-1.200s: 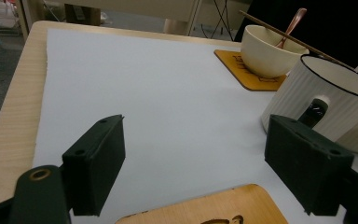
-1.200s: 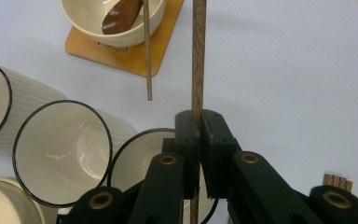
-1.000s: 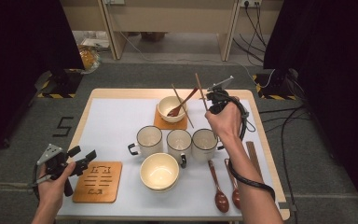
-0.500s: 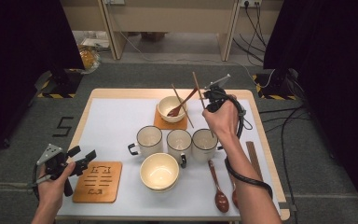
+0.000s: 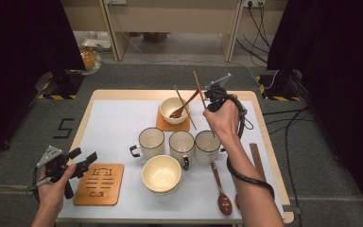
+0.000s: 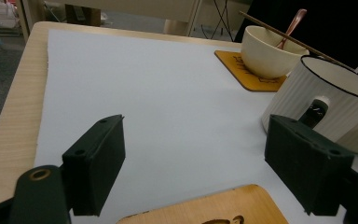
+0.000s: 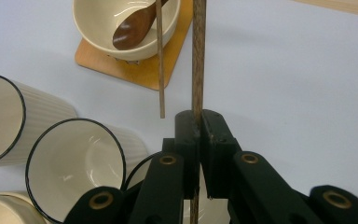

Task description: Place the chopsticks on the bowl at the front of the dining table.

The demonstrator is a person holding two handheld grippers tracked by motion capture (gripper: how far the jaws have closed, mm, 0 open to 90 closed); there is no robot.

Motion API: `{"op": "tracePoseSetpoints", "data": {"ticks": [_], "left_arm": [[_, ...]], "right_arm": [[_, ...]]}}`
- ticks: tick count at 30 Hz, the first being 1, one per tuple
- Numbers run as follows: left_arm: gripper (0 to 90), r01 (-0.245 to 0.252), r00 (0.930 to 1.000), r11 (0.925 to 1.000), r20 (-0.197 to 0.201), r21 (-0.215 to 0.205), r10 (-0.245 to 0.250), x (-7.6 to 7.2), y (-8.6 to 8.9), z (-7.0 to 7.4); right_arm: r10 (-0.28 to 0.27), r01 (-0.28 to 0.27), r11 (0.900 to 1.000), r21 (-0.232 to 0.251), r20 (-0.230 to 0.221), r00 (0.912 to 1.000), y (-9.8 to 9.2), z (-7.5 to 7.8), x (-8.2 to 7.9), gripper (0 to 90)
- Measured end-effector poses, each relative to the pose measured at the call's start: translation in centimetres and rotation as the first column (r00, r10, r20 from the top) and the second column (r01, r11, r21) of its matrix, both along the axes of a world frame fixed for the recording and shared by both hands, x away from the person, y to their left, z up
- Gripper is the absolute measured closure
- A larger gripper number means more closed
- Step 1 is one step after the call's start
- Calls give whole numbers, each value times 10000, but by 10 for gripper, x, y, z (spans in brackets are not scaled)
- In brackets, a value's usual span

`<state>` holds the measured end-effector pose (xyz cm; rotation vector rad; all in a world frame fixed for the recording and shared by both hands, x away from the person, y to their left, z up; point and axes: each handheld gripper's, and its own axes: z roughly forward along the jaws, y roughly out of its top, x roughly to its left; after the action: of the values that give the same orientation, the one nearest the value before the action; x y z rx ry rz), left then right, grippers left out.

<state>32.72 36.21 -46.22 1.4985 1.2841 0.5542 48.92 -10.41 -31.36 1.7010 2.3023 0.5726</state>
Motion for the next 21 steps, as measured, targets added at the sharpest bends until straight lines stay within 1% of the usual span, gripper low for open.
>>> {"op": "tracePoseSetpoints", "data": {"ticks": [21], "left_arm": [[196, -5, 10000, 10000, 0, -28, 5, 0, 0, 0]], "right_arm": [[119, -119, 9999, 18, 55, 9999, 9, 0, 7, 857]]}}
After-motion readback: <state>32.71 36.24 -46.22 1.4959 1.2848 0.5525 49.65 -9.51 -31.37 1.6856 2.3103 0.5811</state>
